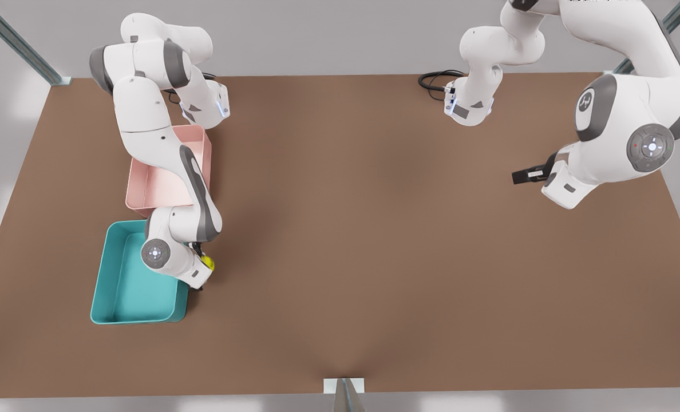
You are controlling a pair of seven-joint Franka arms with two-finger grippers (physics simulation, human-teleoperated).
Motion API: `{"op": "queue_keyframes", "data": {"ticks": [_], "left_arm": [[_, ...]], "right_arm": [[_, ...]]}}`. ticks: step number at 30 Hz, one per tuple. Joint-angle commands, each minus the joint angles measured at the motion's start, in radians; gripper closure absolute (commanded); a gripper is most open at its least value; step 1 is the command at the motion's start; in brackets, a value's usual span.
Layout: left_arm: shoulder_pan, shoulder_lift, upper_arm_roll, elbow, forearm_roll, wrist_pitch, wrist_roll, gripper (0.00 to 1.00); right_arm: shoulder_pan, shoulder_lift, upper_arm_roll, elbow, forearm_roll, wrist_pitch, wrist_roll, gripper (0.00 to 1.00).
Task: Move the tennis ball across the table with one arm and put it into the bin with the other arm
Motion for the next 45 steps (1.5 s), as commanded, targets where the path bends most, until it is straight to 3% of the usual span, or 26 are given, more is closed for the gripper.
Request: {"op": "queue_keyframes", "data": {"ticks": [1, 19, 20, 21, 22, 27, 33, 36, 40, 41, 42, 45], "left_arm": [[0.002, 0.002, 0.000, 0.000, 0.000, -0.002, 0.007, 0.00], [0.006, 0.028, 0.001, -0.001, 0.000, 0.006, 0.008, 0.00], [0.006, 0.029, 0.001, -0.003, 0.000, 0.008, 0.008, 0.00], [0.006, 0.029, 0.001, -0.003, 0.000, 0.008, 0.008, 0.00], [0.006, 0.029, 0.001, -0.003, 0.000, 0.008, 0.008, 0.00], [0.009, 0.031, 0.001, -0.003, 0.000, 0.008, 0.007, 0.00], [0.014, 0.034, 0.001, -0.003, 0.000, 0.006, 0.008, 0.00], [0.014, 0.034, 0.001, -0.003, 0.000, 0.006, 0.007, 0.00], [0.014, 0.034, 0.001, -0.003, 0.000, 0.006, 0.008, 0.00], [0.014, 0.035, 0.001, -0.003, -0.001, 0.006, 0.007, 0.00], [0.014, 0.035, 0.001, -0.003, 0.000, 0.006, 0.008, 0.00], [0.014, 0.035, 0.001, -0.003, -0.001, 0.004, 0.008, 0.00]], "right_arm": [[-0.001, 0.000, 0.001, 0.001, 0.007, 0.018, -0.149, 0.00], [-0.007, 0.052, 0.000, 0.009, 0.035, 0.069, -0.149, 0.01], [-0.007, 0.049, 0.000, 0.009, 0.033, 0.068, -0.150, 0.10], [-0.009, 0.049, 0.001, 0.009, 0.033, 0.068, -0.158, 0.31], [-0.009, 0.047, 0.000, 0.009, 0.033, 0.068, -0.159, 0.43], [-0.006, 0.029, 0.001, 0.012, 0.033, 0.052, -0.156, 0.46], [0.010, -0.082, 0.006, 0.033, 0.041, -0.063, -0.142, 0.46], [-0.007, -0.163, -0.026, 0.035, -0.008, -0.175, -0.159, 0.46], [-0.082, -0.178, -0.066, 0.035, -0.111, -0.176, -0.191, 0.45], [-0.102, -0.172, -0.066, 0.036, -0.113, -0.166, -0.193, 0.38], [-0.122, -0.163, -0.065, 0.036, -0.108, -0.144, -0.198, 0.00], [-0.136, -0.145, -0.065, 0.035, -0.099, -0.135, -0.198, 0.00]]}}
